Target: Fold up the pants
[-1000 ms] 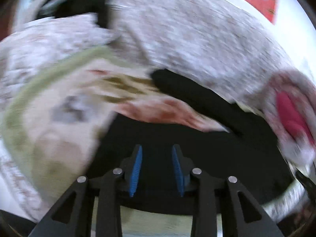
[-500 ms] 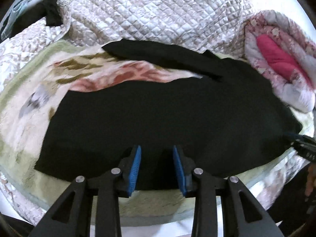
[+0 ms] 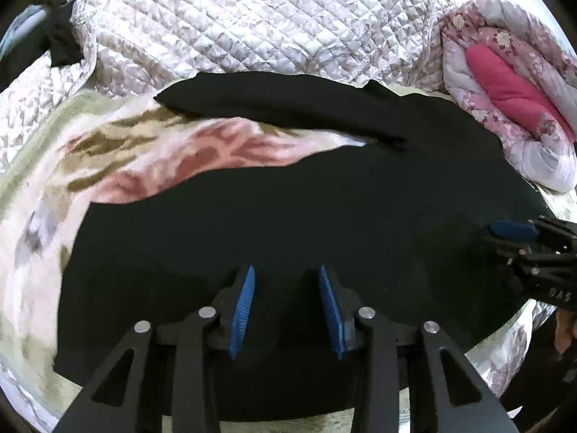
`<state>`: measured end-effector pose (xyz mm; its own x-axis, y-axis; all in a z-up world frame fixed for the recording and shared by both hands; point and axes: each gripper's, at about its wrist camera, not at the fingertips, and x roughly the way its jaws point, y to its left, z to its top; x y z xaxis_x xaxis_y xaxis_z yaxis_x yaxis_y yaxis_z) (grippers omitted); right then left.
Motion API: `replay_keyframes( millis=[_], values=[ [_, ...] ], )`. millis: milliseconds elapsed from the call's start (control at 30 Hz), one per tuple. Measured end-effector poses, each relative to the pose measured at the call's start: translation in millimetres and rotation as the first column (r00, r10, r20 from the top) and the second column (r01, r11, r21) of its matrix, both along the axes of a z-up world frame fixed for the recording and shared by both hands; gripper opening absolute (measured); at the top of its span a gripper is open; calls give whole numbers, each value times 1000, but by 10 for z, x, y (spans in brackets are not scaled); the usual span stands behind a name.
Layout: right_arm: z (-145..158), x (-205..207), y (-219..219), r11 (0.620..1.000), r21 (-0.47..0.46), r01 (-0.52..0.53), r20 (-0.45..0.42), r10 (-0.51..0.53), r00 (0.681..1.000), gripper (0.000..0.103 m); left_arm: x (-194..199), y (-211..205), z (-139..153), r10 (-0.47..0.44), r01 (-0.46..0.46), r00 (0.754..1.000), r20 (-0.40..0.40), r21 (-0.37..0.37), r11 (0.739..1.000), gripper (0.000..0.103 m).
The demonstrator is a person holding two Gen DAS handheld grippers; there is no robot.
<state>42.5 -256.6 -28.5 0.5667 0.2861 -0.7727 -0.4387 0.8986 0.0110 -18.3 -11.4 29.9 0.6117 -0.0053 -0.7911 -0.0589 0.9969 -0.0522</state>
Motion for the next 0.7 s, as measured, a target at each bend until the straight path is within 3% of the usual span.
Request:
replay_keyframes(
  millis=[333, 533, 700],
  values=[
    [118, 461, -18, 999, -37, 14, 34, -13, 999, 50, 433, 277, 227, 62, -63, 998, 30, 38, 997, 40],
    [-92, 591, -122, 998, -15, 54, -13, -54, 998, 50, 612, 413, -24, 101, -101, 995, -10, 32, 994, 40],
    [-114, 604, -116, 998, -10, 59, -5, -59, 998, 54, 614, 384, -107, 119, -119, 993, 3, 59, 991, 49]
  ],
)
